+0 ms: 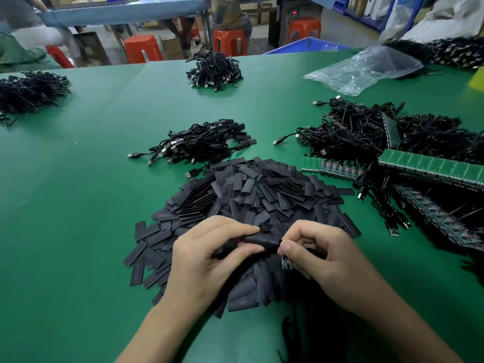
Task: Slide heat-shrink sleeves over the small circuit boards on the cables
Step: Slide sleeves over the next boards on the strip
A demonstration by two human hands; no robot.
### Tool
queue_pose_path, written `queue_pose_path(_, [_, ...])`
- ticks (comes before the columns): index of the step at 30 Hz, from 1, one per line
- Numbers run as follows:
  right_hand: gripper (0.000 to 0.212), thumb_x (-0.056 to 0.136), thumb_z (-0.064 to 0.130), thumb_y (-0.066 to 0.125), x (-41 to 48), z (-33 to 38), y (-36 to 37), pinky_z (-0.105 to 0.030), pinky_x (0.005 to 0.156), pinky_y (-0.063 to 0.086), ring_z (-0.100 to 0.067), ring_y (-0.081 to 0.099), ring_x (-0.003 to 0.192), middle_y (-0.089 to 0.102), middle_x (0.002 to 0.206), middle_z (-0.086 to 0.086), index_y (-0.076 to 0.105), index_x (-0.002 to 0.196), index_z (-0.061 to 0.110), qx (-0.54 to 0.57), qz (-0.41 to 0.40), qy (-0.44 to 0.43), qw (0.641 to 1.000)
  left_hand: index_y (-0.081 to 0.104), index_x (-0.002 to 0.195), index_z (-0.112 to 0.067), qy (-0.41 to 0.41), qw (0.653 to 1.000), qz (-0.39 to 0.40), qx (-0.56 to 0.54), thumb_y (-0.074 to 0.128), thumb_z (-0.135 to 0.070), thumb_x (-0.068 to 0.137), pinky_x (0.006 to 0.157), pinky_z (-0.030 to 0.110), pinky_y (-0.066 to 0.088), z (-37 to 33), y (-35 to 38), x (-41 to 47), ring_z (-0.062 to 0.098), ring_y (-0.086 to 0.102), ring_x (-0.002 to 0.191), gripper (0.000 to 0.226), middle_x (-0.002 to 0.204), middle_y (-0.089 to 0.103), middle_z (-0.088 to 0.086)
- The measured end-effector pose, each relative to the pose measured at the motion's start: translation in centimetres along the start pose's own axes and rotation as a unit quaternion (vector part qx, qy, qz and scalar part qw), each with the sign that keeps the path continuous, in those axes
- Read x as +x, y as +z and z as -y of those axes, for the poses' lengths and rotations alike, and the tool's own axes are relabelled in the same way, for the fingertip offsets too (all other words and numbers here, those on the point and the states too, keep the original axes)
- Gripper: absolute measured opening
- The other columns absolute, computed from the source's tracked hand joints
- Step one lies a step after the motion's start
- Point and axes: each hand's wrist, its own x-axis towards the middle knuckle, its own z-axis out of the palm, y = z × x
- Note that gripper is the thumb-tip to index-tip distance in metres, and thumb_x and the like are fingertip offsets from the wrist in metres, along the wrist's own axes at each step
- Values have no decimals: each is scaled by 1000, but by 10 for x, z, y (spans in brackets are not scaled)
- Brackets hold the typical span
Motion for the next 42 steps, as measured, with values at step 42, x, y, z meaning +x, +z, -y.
queue_pose_path(42, [10,94,12,70,-2,1,5,-32,69,61,-16,76,70,76,82,-4,72,97,21,30,-15,-1,999,74,114,-13,-43,996,-70,47,80,-32,79,87,14,48,-8,8,1,9,69,91,41,99,71,-8])
